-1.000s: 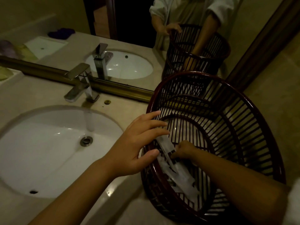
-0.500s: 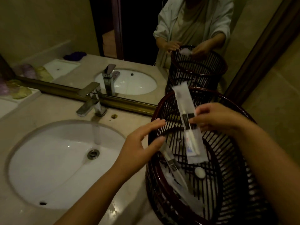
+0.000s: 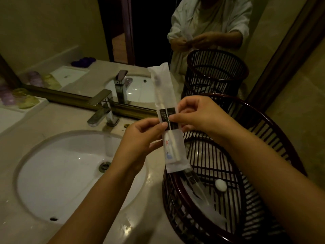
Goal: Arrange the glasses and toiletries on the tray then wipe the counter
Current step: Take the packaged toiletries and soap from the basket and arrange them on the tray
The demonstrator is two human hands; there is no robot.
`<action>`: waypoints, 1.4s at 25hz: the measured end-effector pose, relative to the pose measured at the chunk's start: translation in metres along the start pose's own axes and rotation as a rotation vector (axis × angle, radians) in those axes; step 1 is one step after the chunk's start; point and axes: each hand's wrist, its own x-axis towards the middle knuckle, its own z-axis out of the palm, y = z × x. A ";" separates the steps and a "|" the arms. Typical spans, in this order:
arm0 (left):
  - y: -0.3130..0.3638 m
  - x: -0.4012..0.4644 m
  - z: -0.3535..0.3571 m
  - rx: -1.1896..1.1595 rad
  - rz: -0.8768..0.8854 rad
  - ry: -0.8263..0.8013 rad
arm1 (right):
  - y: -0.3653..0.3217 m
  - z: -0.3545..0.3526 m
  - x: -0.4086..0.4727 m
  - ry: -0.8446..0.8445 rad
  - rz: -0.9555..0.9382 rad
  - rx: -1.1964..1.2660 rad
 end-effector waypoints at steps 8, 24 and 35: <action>-0.026 0.024 -0.054 -0.136 -0.119 0.206 | 0.107 -0.028 0.026 0.008 0.468 -0.363; -0.083 0.023 -0.059 -0.060 -0.287 0.267 | 0.233 0.017 0.010 -0.013 0.719 -0.551; -0.089 0.019 -0.065 -0.059 -0.302 0.259 | 0.220 0.018 -0.019 -0.395 0.826 -0.423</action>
